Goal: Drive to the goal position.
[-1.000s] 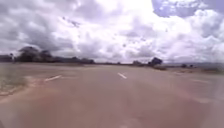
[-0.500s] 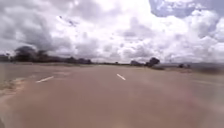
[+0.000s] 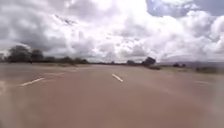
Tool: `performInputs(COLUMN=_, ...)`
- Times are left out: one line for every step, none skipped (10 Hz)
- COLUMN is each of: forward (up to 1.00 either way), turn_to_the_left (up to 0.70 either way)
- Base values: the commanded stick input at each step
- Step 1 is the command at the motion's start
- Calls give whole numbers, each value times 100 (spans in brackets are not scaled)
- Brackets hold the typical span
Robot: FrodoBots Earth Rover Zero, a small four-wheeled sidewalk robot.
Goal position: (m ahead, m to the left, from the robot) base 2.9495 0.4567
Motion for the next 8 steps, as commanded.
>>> performInputs(forward=100, turn_to_the_left=0)
performInputs(forward=100, turn_to_the_left=-12)
performInputs(forward=100, turn_to_the_left=-18)
performInputs(forward=100, turn_to_the_left=-25)
performInputs(forward=100, turn_to_the_left=-21)
performInputs(forward=100, turn_to_the_left=-11)
performInputs(forward=100, turn_to_the_left=-1)
performInputs(forward=100, turn_to_the_left=5)
